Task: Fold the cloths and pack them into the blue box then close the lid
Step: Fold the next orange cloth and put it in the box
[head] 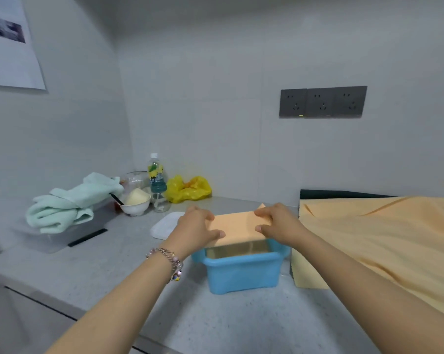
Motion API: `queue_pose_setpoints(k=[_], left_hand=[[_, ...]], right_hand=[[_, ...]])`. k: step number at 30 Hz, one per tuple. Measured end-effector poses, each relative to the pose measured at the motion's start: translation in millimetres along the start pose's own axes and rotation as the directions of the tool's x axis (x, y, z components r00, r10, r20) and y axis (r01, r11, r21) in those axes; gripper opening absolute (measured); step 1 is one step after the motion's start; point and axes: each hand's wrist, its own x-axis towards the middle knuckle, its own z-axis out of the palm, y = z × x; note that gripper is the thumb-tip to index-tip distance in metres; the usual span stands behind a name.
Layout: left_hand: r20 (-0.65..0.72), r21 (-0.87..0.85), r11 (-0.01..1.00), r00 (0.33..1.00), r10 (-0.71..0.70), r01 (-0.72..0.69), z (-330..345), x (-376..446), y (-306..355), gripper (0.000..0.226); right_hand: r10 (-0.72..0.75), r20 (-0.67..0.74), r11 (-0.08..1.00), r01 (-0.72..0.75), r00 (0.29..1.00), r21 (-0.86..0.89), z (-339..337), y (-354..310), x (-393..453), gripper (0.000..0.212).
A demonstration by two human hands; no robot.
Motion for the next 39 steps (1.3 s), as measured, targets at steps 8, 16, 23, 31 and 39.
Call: queue_pose_setpoints(k=[8, 16, 23, 31, 39], left_hand=[[0.107, 0.350, 0.934, 0.993, 0.043, -0.078, 20, 23, 6, 0.056], [0.137, 0.477, 0.872, 0.990, 0.044, -0.105, 38, 32, 1, 0.051], [0.141, 0.616, 0.774, 0.987, 0.074, -0.146, 54, 41, 0, 0.037], [0.251, 0.071, 0.995, 0.965, -0.082, 0.066, 41, 54, 12, 0.028], [0.524, 0.055, 0.960, 0.810, -0.263, 0.275, 47, 73, 16, 0.035]], right_hand=[[0.066, 0.116, 0.970, -0.037, 0.991, -0.238, 14, 14, 18, 0.051], [0.033, 0.123, 0.904, 0.023, 0.992, -0.427, 30, 12, 30, 0.049], [-0.061, 0.182, 0.746, 0.166, 0.981, -0.645, 42, 6, 35, 0.043], [-0.097, 0.162, 0.961, 0.135, 0.982, -0.241, 27, -11, 43, 0.027], [0.295, 0.491, 0.947, -0.320, 0.820, -0.034, 27, -16, 57, 0.025]])
